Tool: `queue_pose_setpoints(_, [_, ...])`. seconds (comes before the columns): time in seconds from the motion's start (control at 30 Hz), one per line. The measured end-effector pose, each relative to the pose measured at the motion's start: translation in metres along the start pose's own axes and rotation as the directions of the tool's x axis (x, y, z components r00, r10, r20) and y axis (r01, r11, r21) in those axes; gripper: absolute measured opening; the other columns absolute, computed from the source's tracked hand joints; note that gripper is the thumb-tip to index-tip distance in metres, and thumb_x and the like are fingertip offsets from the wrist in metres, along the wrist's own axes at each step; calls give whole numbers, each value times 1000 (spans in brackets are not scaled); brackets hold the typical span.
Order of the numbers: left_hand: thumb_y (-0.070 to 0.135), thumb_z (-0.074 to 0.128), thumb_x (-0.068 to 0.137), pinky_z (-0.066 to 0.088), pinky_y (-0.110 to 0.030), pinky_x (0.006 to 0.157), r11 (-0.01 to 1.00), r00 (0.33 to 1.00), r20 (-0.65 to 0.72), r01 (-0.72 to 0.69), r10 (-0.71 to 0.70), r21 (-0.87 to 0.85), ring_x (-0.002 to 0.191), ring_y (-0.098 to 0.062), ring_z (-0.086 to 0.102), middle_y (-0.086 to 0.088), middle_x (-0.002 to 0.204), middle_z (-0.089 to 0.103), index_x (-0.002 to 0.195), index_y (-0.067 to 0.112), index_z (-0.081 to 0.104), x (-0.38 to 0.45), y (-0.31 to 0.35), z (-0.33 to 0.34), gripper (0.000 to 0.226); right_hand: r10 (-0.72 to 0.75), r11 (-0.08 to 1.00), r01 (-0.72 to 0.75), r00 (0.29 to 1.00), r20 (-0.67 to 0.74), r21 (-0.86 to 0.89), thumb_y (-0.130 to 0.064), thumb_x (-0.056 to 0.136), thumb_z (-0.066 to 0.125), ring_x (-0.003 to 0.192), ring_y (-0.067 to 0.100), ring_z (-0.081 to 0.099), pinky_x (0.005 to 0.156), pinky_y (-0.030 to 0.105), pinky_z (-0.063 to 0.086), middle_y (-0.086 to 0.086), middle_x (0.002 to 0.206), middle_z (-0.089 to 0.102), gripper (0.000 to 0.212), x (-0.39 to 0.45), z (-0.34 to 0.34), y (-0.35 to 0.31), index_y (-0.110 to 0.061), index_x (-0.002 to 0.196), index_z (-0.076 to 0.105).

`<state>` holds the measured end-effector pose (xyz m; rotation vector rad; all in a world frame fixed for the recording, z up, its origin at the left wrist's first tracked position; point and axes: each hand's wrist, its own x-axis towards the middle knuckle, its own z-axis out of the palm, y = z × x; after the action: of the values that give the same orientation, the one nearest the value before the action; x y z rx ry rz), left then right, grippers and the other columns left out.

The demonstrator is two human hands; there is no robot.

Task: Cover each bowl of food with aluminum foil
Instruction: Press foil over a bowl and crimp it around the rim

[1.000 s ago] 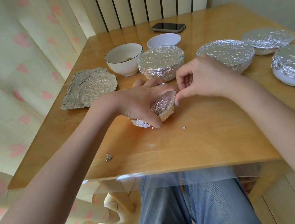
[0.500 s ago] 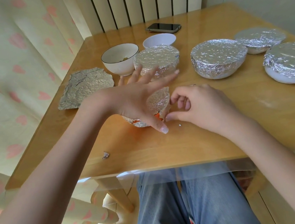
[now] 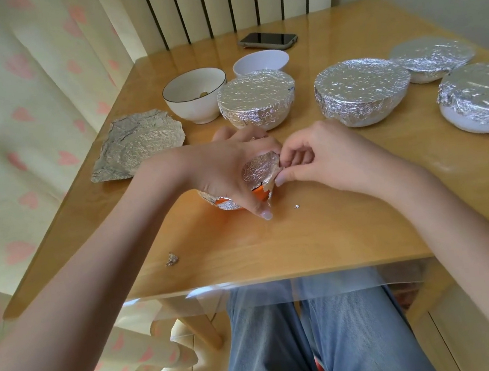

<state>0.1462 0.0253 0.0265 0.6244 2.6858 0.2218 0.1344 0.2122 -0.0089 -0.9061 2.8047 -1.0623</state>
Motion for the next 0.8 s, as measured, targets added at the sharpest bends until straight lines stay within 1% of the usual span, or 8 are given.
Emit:
queue_pose_setpoints(0.07, [57,82,56,26,-36,105,1000,1000,-1,-1,1,5,130,-8,14,22,143,20,106,64,33,0,0,1,70,28,993,-29,1000,-7,-110,-45,62,83,62,2,55,62,29,49,-16,57,59,24,4,-5,-4,-26,65,69])
queue_pose_setpoints(0.2, [54,84,60,22,-38,108,999,1000,-2,11,-10,48,138,-13,10,16,150,17,127,55,38,0,1,0,81,31,928,-22,999,18,-371,-56,55,81,66,9,53,59,26,35,-12,54,57,37,15,-20,-18,-22,59,65])
queue_pose_setpoints(0.3, [55,81,59,21,-37,109,1000,1000,11,0,0,22,137,-12,10,17,149,18,118,62,34,-1,2,0,76,-3,893,50,995,104,-447,-50,57,81,57,8,50,51,25,28,-8,46,52,38,27,-27,-23,-19,54,59])
queue_pose_setpoints(0.4, [59,79,55,21,-39,111,1000,1000,14,4,-5,13,136,-12,11,17,147,20,112,65,31,-2,2,0,74,-7,899,72,989,151,-432,-52,50,82,56,11,50,49,25,27,-6,50,53,41,35,-30,-21,-17,53,59])
queue_pose_setpoints(0.57, [67,74,51,33,-47,109,994,995,-11,97,-97,42,121,-13,20,20,138,25,121,57,37,-1,5,1,79,34,936,-6,997,75,-351,-56,59,78,60,1,52,52,23,32,-13,60,59,36,12,-23,-2,-24,65,64])
queue_pose_setpoints(0.67, [75,72,54,35,-47,104,981,983,-21,182,-181,63,132,-24,24,18,144,22,132,57,29,-2,12,3,90,71,976,-71,997,-6,-205,-48,67,78,63,0,53,61,27,42,-15,69,61,26,-13,-12,10,-31,81,64])
queue_pose_setpoints(0.73, [82,66,49,23,-54,111,975,976,5,216,-216,53,147,-29,7,17,158,7,143,61,9,-3,14,4,112,81,987,-86,996,-47,-132,-46,68,78,64,0,52,65,28,45,-17,74,60,28,-26,-2,9,-35,87,61])
queue_pose_setpoints(0.8, [87,59,41,-1,-67,113,974,976,18,214,-216,77,147,-30,-23,13,162,-18,139,65,-18,-7,15,1,126,83,983,-91,995,-54,-158,-50,68,77,67,1,51,65,27,40,-17,78,58,32,-32,8,4,-36,90,58])
